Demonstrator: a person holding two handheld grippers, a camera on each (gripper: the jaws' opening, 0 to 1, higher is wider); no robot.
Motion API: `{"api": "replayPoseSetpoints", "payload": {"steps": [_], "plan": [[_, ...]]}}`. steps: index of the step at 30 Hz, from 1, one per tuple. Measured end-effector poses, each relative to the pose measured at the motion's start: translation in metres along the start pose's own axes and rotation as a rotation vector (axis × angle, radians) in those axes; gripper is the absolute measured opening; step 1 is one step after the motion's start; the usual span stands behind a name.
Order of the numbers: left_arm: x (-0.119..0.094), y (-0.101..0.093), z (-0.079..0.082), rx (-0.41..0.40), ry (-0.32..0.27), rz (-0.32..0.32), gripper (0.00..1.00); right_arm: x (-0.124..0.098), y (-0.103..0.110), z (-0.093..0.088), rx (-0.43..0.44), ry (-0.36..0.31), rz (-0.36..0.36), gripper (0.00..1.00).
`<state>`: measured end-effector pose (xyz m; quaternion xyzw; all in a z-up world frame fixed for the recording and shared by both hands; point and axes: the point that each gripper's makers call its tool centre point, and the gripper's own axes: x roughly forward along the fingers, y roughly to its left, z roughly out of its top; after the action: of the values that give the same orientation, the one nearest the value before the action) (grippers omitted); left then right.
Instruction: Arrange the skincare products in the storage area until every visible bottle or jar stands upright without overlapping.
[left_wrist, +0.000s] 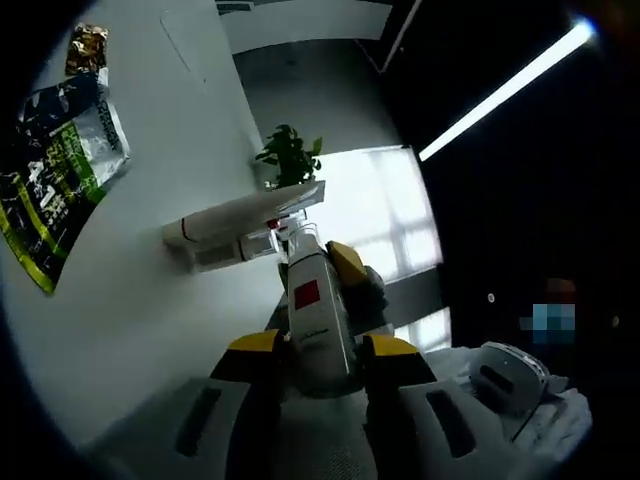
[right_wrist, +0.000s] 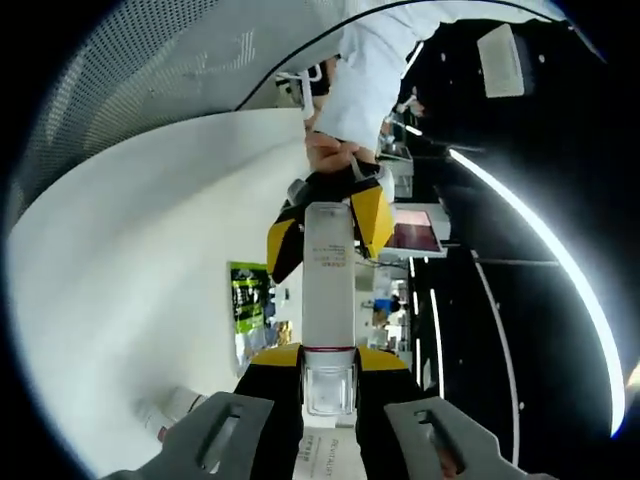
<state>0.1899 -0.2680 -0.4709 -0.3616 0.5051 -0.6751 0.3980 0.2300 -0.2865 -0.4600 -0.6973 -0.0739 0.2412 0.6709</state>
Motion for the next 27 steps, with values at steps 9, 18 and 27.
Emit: {"api": "replayPoseSetpoints", "payload": {"steps": [9, 18, 27], "plan": [[-0.011, 0.005, 0.011, -0.005, -0.048, 0.012, 0.40, 0.002, -0.005, 0.001, 0.004, -0.001, -0.011, 0.09], [-0.016, 0.002, 0.022, -0.025, -0.067, 0.010, 0.30, 0.002, 0.001, 0.011, -0.013, -0.036, 0.007, 0.09], [-0.017, 0.000, 0.016, -0.040, -0.013, -0.022, 0.23, 0.003, -0.004, 0.017, -0.031, -0.060, -0.011, 0.09]]}}
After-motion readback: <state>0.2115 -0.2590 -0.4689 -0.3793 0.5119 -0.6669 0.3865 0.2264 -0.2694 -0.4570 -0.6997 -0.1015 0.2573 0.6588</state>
